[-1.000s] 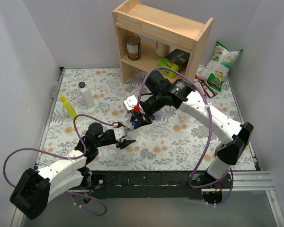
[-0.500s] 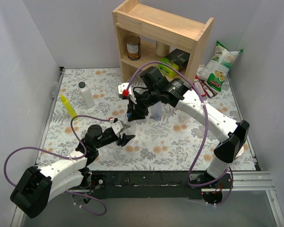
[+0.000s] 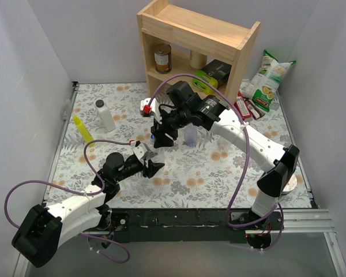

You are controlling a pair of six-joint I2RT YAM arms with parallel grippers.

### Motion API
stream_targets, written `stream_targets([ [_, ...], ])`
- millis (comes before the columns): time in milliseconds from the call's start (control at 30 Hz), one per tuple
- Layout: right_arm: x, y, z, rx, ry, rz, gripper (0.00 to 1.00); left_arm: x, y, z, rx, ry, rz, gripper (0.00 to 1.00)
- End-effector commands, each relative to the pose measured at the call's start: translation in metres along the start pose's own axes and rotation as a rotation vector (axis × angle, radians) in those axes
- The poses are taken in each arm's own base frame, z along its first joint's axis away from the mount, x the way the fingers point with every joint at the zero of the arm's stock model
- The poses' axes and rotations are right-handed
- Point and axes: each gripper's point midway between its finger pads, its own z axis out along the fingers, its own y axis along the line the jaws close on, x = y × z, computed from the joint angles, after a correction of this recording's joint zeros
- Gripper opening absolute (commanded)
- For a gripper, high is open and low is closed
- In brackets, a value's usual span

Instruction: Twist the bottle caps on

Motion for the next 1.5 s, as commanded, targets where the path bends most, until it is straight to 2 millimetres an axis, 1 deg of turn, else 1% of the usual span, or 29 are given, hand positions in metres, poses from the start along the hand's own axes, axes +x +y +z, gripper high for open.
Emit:
stream_targets([
  [0,0.004,0.016,-0.006,-0.066,0.062,-0.006,0.84,-0.027,0.005,-0.001,-0.02,-0.092,0.051,0.0],
  [33,0.003,0.017,-0.008,-0.064,0.065,-0.008,0.87,-0.022,0.003,-0.002,-0.013,-0.079,0.048,0.0],
  [67,-0.007,0.015,-0.014,-0.055,0.048,-0.034,0.88,-0.02,0.002,-0.002,-0.007,-0.071,0.051,0.0],
  [100,-0.009,0.016,-0.016,-0.054,0.046,-0.043,0.91,-0.019,0.001,-0.002,0.0,-0.065,0.048,0.0],
  [133,-0.01,0.017,-0.019,-0.056,0.045,-0.053,0.91,-0.015,0.0,-0.002,0.005,-0.051,0.04,0.0],
  [233,-0.005,0.023,-0.028,-0.054,0.059,-0.078,0.92,-0.012,-0.004,-0.004,0.025,-0.04,0.029,0.0],
  [267,-0.008,0.025,-0.036,-0.034,0.047,-0.1,0.92,-0.015,-0.01,-0.004,0.057,-0.043,0.031,0.0],
  [300,0.0,0.024,-0.035,-0.026,0.063,-0.112,0.93,-0.015,-0.012,-0.004,0.074,-0.039,0.031,0.0],
  [333,0.001,0.02,-0.038,-0.005,0.063,-0.127,0.93,-0.014,-0.015,-0.004,0.088,-0.027,0.026,0.0],
  [367,-0.004,0.023,-0.043,-0.002,0.042,-0.166,0.94,-0.016,-0.017,-0.003,0.1,-0.029,0.022,0.0],
  [400,-0.008,0.022,-0.043,-0.004,0.022,-0.215,0.97,-0.015,-0.022,-0.004,0.126,-0.02,0.014,0.0],
  [467,-0.015,0.02,-0.044,0.015,-0.012,-0.247,0.97,-0.02,-0.025,-0.003,0.148,-0.023,0.016,0.0],
  [533,-0.021,0.014,-0.038,0.027,-0.038,-0.268,0.97,-0.018,-0.029,-0.003,0.177,-0.014,0.023,0.0],
  [600,-0.027,0.019,-0.035,-0.02,-0.058,-0.296,0.97,-0.019,-0.032,-0.002,0.203,-0.005,0.028,0.0],
  [633,-0.025,0.019,-0.028,-0.042,-0.053,-0.288,0.97,-0.019,-0.033,-0.001,0.212,-0.004,0.04,0.0],
  [700,-0.022,0.025,-0.023,-0.089,-0.05,-0.278,0.97,-0.021,-0.034,0.0,0.228,0.003,0.046,0.0],
  [733,-0.02,0.026,-0.019,-0.103,-0.045,-0.282,0.98,-0.022,-0.034,0.0,0.228,0.0,0.05,0.0],
  [800,-0.016,0.033,-0.016,-0.143,-0.039,-0.285,0.97,-0.025,-0.033,0.001,0.229,-0.003,0.054,0.0],
  [833,-0.011,0.037,-0.016,-0.161,-0.027,-0.294,0.98,-0.024,-0.032,0.002,0.225,0.001,0.051,0.0],
  [900,-0.009,0.042,-0.015,-0.178,-0.023,-0.304,0.97,-0.023,-0.032,0.002,0.221,0.007,0.045,0.0],
  [1033,-0.002,0.048,-0.021,-0.168,-0.009,-0.322,0.97,-0.028,-0.029,0.002,0.2,-0.002,0.029,0.0],
  [1067,0.003,0.048,-0.02,-0.172,0.006,-0.322,0.97,-0.028,-0.028,0.003,0.188,-0.001,0.009,0.0],
  [1167,0.009,0.048,-0.025,-0.156,0.026,-0.34,0.97,-0.031,-0.02,0.005,0.142,-0.01,-0.026,0.0],
  [1267,0.016,0.047,-0.027,-0.134,0.056,-0.345,0.97,-0.034,-0.017,0.005,0.127,-0.02,-0.064,0.0],
  [1300,0.024,0.046,-0.026,-0.132,0.08,-0.329,0.97,-0.035,-0.016,0.005,0.123,-0.025,-0.072,0.0],
  [1467,0.038,0.048,-0.031,-0.123,0.131,-0.288,0.97,-0.037,-0.009,0.004,0.095,-0.034,-0.089,0.0],
])
